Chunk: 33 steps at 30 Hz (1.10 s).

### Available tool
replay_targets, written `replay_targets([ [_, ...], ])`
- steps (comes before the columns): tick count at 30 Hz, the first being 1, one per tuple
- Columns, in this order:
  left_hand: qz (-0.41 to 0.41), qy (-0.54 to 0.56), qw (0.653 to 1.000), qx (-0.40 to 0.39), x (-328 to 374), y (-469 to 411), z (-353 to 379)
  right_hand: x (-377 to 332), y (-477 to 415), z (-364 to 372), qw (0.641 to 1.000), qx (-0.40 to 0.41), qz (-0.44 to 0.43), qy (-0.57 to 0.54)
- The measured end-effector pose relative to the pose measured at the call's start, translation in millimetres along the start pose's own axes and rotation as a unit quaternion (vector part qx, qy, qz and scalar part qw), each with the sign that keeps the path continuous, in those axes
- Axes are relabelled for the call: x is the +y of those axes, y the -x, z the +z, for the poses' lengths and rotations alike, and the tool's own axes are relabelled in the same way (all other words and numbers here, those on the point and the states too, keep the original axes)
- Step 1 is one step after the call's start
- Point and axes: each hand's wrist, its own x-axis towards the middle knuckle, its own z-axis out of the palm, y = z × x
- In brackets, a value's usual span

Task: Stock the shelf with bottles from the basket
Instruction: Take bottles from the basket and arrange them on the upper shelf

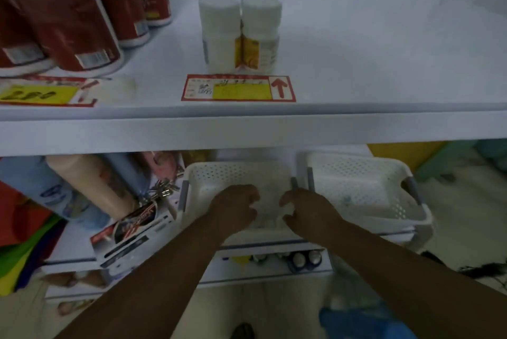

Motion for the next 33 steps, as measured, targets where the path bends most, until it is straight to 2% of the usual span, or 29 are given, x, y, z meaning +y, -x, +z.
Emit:
replay_targets([
  [2,-0.022,-0.026,0.991,-0.129,-3.9,-25.4,13.7,-12.0,-23.9,6.4,0.988,-0.076,0.033,0.132],
  [3,-0.019,-0.044,0.984,-0.174,-6.4,-33.3,20.8,-17.4,-34.6,9.5,0.97,-0.111,0.053,0.211],
  [5,0.0,-0.08,0.976,-0.204,-13.3,-42.3,30.4,-25.2,-51.9,14.5,0.933,-0.165,0.069,0.314],
  [8,0.02,-0.085,0.979,-0.187,-26.7,-48.1,37.6,-26.8,-63.7,17.2,0.905,-0.227,0.049,0.357],
  [12,-0.006,-0.065,0.99,-0.127,-34.0,-50.1,33.9,-30.4,-69.3,8.0,0.902,-0.32,0.1,0.272],
  [15,-0.027,0.012,0.998,-0.047,-33.0,-44.0,22.9,-33.5,-68.4,15.7,0.895,-0.295,0.094,0.322],
  [17,-0.052,0.152,0.987,0.008,-29.6,-31.8,10.4,-33.9,-67.6,22.9,0.903,-0.256,0.099,0.332],
  [18,-0.073,0.266,0.961,0.015,-27.6,-22.4,4.1,-35.3,-66.5,22.1,0.912,-0.238,0.102,0.319],
  [20,-0.096,0.505,0.858,0.005,-22.8,3.6,-9.9,-36.2,-64.0,13.0,0.94,-0.201,0.104,0.254],
  [22,-0.087,0.617,0.782,0.003,-20.8,32.9,-20.4,-36.3,-51.5,-2.8,0.972,-0.175,0.111,0.113],
  [24,-0.084,0.689,0.72,-0.001,-15.7,62.2,-28.1,-38.3,-28.1,-22.1,0.982,-0.152,0.103,-0.052],
  [26,-0.082,0.724,0.685,-0.003,-4.3,87.9,-33.9,-42.5,1.7,-43.7,0.971,-0.108,0.085,-0.198],
  [29,-0.067,0.772,0.632,-0.002,21.5,121.2,-41.4,-51.5,49.0,-74.0,0.909,-0.104,0.039,-0.401],
  [31,-0.046,0.805,0.591,0.003,45.4,141.9,-45.8,-61.5,75.3,-89.8,0.889,-0.08,0.001,-0.451],
  [33,-0.027,0.816,0.578,0.018,73.9,158.4,-48.2,-75.9,96.4,-99.3,0.884,-0.011,-0.027,-0.466],
])
